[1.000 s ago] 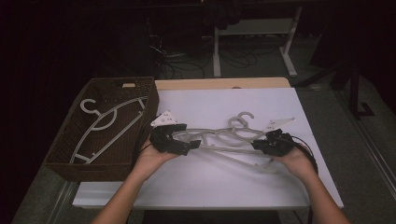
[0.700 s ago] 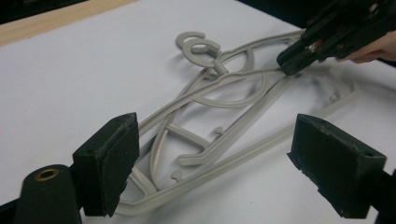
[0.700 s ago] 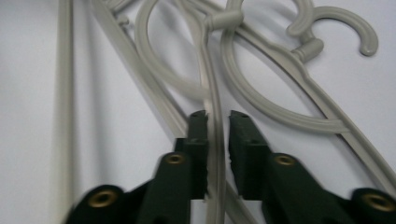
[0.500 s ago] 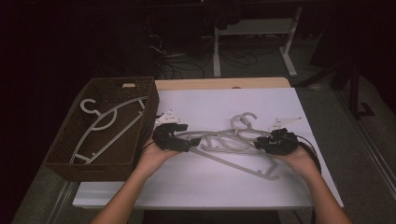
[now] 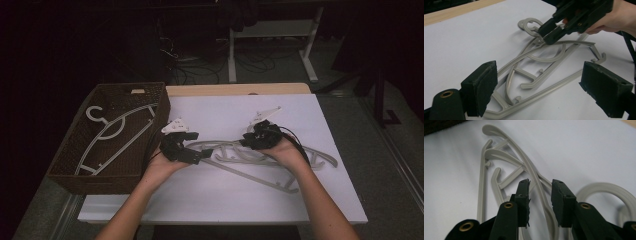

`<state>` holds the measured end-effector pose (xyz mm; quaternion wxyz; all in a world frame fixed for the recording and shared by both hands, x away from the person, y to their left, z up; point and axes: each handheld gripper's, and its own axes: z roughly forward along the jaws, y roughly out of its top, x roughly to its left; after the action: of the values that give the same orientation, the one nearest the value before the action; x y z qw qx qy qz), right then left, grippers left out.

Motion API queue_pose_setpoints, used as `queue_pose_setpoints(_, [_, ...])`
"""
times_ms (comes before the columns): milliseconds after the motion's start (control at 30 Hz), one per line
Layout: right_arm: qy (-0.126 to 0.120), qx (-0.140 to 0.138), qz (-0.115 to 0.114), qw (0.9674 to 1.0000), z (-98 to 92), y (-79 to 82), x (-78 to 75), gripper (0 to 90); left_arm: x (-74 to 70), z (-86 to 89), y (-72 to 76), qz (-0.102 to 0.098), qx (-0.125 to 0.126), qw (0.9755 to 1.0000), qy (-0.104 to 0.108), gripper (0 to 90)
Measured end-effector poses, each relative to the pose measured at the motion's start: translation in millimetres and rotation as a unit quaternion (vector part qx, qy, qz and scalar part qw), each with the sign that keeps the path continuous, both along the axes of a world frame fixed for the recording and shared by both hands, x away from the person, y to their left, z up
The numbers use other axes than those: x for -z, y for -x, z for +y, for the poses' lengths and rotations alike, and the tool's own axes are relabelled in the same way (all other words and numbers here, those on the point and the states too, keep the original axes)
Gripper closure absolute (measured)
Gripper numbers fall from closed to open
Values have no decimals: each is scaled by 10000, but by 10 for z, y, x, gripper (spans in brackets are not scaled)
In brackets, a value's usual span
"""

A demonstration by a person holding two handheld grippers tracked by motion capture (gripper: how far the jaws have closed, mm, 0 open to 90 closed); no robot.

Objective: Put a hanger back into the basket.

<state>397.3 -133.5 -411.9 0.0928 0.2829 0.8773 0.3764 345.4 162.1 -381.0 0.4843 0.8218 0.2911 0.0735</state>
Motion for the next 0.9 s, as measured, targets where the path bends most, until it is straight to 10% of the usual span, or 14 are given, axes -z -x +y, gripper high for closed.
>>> queue_pose_setpoints(467, [609, -468, 87, 9970, 459, -270, 251, 730, -26, 21, -1, -36, -14, 10000, 85, 136])
queue_pose_setpoints(900, [529, -913, -196, 9942, 455, -192, 134, 799, -80, 47, -2, -108, -89, 9998, 132, 136])
